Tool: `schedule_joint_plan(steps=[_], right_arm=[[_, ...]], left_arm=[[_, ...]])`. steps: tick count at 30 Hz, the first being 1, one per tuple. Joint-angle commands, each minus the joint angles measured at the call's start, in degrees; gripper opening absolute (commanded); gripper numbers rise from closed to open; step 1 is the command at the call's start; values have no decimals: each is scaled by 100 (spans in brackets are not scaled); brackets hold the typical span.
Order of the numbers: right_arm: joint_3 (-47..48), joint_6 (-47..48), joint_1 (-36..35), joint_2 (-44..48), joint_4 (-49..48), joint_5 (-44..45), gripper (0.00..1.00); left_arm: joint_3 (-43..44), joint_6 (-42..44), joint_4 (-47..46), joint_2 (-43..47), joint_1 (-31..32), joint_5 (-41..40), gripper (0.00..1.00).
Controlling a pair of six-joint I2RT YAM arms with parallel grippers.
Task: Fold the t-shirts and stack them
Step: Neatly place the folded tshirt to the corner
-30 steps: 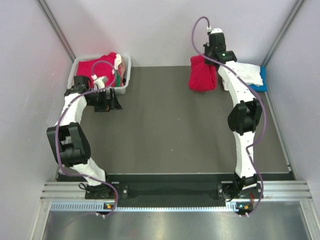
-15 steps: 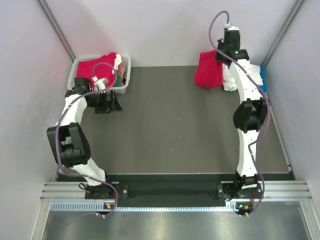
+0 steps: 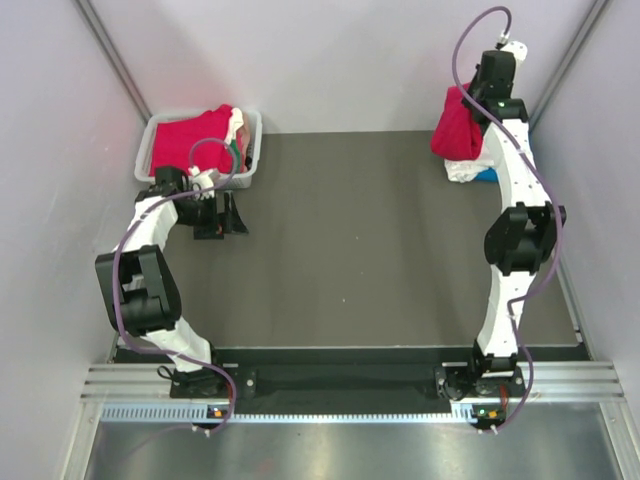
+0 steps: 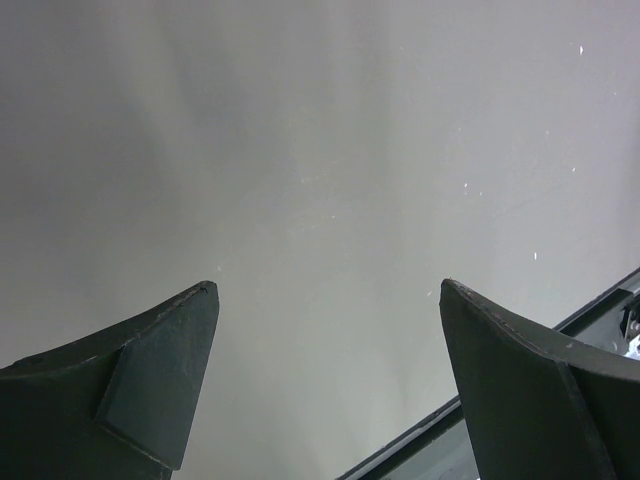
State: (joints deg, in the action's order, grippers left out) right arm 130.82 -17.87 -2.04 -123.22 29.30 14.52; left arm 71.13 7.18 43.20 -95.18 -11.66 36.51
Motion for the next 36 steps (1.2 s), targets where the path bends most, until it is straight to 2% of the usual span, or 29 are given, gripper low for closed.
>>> schedule_joint_plan(steps=[1,7,12,17,24,36], right_arm=[[22,-427,37,711,-794,814,0],[31,-709,125,773,-1259,1289,0],[848,-1042,441,281,-944,1386,0],[348,-1166,652,508,-1268,1553,0],[321,-1140,1013,413,-1278,1281,0],[760,-1403,661,-299,-1348,737,0]], left_arm=[[-99,3,-242,237,-38,137,96],[-153,64,-242,271,-38,119,96],[-65,126,-189,228,-47,111,96],[14,187,-119,114,-38,93,96],[129,187,-92,-80,-38,66,96],[190,152,-84,-54,-47,40,96]])
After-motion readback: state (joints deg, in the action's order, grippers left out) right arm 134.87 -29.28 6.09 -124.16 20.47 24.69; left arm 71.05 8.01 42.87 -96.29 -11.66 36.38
